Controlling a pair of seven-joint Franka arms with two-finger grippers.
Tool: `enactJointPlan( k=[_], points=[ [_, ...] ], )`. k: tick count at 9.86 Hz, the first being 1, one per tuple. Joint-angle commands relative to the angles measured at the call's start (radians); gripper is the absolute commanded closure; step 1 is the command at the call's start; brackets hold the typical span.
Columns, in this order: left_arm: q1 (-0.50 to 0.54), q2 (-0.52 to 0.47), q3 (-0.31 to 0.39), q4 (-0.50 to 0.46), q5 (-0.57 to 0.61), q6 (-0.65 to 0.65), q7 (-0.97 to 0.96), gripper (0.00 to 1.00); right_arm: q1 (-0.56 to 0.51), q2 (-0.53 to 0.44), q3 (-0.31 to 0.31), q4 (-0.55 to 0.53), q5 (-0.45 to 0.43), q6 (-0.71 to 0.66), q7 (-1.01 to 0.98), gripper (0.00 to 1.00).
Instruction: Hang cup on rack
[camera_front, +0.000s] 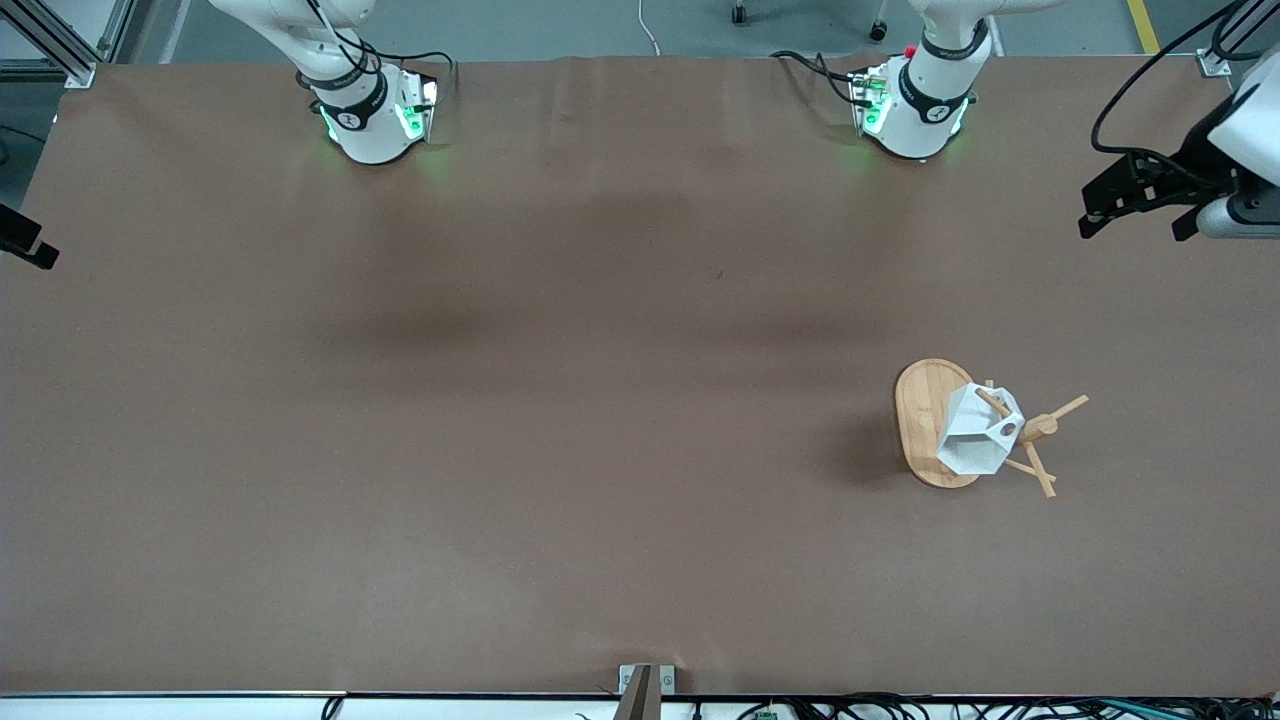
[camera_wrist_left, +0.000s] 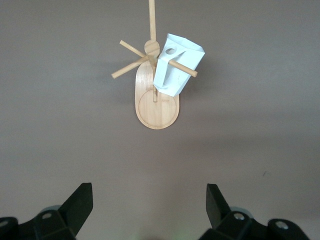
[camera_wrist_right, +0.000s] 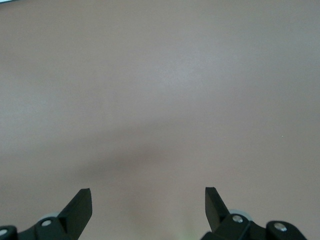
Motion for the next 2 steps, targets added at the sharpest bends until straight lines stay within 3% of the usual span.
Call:
enactJointPlan(
  k=[1,2],
  points=[
    [-0.02,-0.013,0.001,-0.045,0.025,0.01,-0.012,0.0,0.0,-0.03,-0.001,-0.033,-0.004,0.011,-0.011,0.0],
    [-0.022,-0.015,0.001,-0.045,0.03,0.009,-0.012,0.0,0.0,-0.03,-0.001,-0.033,-0.004,0.011,-0.011,0.0]
  ],
)
